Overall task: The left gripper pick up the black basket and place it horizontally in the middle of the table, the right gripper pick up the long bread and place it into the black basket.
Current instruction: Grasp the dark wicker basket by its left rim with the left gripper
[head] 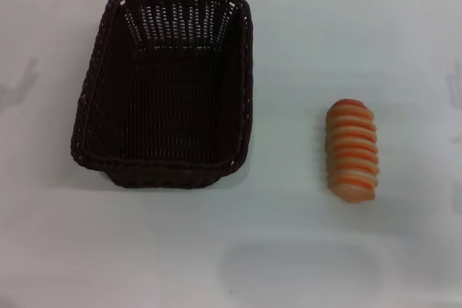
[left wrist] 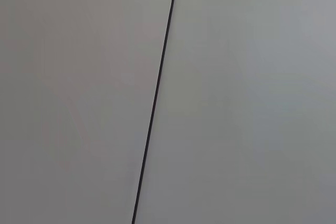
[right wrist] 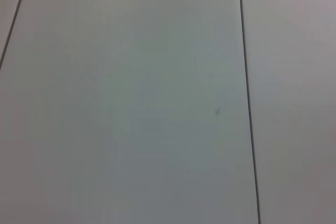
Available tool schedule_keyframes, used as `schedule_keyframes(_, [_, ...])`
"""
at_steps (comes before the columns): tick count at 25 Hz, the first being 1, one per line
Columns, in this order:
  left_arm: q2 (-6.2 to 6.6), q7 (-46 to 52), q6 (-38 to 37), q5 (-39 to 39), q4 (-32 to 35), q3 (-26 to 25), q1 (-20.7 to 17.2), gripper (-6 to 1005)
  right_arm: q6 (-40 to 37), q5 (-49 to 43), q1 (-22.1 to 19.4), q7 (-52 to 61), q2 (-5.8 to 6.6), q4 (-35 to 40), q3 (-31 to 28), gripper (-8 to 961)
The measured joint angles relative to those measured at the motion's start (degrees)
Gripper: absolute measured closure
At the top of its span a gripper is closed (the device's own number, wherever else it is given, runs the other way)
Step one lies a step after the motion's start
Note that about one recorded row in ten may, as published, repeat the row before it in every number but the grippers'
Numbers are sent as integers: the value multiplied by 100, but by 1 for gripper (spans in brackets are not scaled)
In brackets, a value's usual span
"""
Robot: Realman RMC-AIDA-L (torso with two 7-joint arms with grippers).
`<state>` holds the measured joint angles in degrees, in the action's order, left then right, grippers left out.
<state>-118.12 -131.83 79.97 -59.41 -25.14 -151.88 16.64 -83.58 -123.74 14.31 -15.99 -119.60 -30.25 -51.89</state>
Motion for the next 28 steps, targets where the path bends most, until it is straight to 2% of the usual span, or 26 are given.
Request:
schedule_keyframes(16, [2,83,-42,-22,-55,50,-23,153,-10,0,-22,0,-2,-45,60,280])
schedule_keyframes(21, [-8,1089,-711,-65,-478,283,-70,153,-36,0,-52,0,-2,-69,67,280])
schedule_keyframes(22, [-9,1487,-1093,-88,-815,557,-137,153,-39,0,-61,0,-2,-79,85,280])
schedule_keyframes(25, [-9,1760,-1399,-111,-1103,809,-196,152,-40,0,-67,0,-2,-85,116,280])
schedule_keyframes(27, [9,2691,-2220,-456,-1820,1323,-326,152,-42,0,-69,0,-2,-86,136,280])
schedule_keyframes(28, [9,2691,-2220,-456,-1820,1323,-326,152,-42,0,-69,0,-2,-86,136,280])
